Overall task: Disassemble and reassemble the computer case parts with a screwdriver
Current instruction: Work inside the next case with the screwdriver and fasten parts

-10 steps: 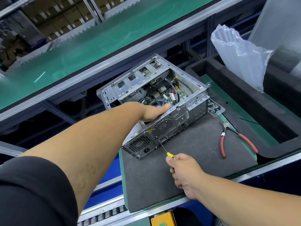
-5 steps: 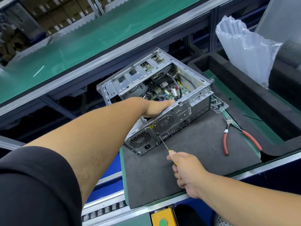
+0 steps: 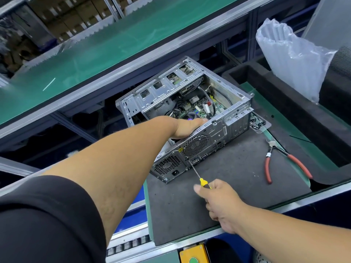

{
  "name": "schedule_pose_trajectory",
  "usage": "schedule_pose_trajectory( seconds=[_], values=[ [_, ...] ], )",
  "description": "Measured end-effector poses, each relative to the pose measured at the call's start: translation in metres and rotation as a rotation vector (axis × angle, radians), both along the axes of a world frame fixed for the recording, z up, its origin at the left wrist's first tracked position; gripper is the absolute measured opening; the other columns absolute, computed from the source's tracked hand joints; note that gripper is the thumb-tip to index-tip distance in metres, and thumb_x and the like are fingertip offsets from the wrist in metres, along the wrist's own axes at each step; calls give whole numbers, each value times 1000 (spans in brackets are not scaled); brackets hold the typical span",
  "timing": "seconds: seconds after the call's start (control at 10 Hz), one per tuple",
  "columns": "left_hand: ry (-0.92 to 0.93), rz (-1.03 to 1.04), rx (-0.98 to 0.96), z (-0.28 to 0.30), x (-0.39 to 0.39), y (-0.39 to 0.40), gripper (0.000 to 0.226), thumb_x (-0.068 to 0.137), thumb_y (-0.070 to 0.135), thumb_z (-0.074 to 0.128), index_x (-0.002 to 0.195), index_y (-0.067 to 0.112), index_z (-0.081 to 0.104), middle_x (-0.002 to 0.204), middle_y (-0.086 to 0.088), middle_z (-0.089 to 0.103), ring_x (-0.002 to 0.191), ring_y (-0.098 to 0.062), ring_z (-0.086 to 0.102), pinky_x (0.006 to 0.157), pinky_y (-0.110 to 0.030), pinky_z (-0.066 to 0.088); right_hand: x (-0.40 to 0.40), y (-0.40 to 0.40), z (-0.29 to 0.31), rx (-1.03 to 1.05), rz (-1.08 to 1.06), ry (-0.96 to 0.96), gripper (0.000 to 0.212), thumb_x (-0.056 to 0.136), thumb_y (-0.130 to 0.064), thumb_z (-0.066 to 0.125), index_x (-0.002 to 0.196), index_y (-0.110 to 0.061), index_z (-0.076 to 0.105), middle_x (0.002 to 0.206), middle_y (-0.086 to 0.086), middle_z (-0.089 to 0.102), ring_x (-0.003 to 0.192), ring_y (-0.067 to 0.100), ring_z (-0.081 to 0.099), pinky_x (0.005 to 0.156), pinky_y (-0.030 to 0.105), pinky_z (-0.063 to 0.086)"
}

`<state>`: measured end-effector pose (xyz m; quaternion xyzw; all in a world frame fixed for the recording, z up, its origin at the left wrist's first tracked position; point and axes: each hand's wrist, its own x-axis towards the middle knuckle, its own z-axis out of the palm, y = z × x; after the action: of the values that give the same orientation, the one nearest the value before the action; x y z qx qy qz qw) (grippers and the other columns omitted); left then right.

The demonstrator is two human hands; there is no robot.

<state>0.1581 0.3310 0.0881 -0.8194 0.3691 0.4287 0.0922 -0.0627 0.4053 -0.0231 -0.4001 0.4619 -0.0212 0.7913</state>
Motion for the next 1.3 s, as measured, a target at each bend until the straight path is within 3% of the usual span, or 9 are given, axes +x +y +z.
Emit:
schedule_pose_trajectory(
  seconds=[0.2,0.4,0.6,0.7,0.9,1.0,1.1,1.2,1.3],
  values=[
    [-6,13,-2,-1,1,0,114,71,97,11,163,31,9,171,-5,8,157,-30,9,123,-60,5,0,-1,2,36,102,7,44,108,-48,43,96,-10,61,85,7,80,48,13,53,43,21,33],
    [-11,41,-17,-4,4,-1,129,57,103,16,164,31,12,171,-5,11,156,-29,13,124,-58,6,-1,-2,-1,-80,52,10,37,94,-42,73,88,-17,47,55,-2,44,46,14,24,41,24,21],
    [5,39,-16,-6,4,-2,129,51,104,16,162,37,13,171,-4,12,156,-31,13,122,-62,7,-1,-6,5,101,13,-67,28,106,-35,56,91,-11,53,81,10,76,51,12,54,49,24,42],
    [8,42,-17,-7,6,-2,124,57,103,16,162,37,12,171,-3,11,156,-31,12,123,-61,7,-2,-7,7,123,82,-38,37,110,-41,42,94,-11,56,91,12,79,51,12,52,48,23,38],
    [-6,80,0,-9,7,-3,107,78,97,16,164,32,10,171,-1,11,157,-28,11,124,-57,7,-4,-8,3,-479,133,136,37,96,-49,64,83,-16,54,72,0,59,61,15,46,56,30,37],
    [-24,54,17,-12,10,-4,108,77,97,15,164,32,10,171,-2,11,157,-28,11,123,-57,7,-1,-11,-1,-298,56,106,37,94,-40,72,77,-17,49,64,1,59,53,16,39,50,28,33],
    [-43,70,9,-13,7,-6,111,76,98,15,164,31,11,171,-3,11,157,-28,12,123,-58,7,1,-9,3,157,31,-35,32,102,-39,63,85,-14,54,68,7,69,45,12,39,42,22,26],
    [-31,58,-3,-10,4,-6,113,74,99,15,164,30,12,171,-3,12,156,-28,13,123,-58,8,0,-11,4,167,109,-46,40,108,-47,48,94,-12,59,84,12,78,46,12,45,42,22,27],
    [-36,63,-6,-11,6,-6,115,73,100,15,164,30,13,171,-3,12,156,-29,14,123,-58,8,-1,-12,2,-232,232,84,47,109,-49,38,91,-13,63,76,2,78,56,12,51,55,27,36]
  ],
)
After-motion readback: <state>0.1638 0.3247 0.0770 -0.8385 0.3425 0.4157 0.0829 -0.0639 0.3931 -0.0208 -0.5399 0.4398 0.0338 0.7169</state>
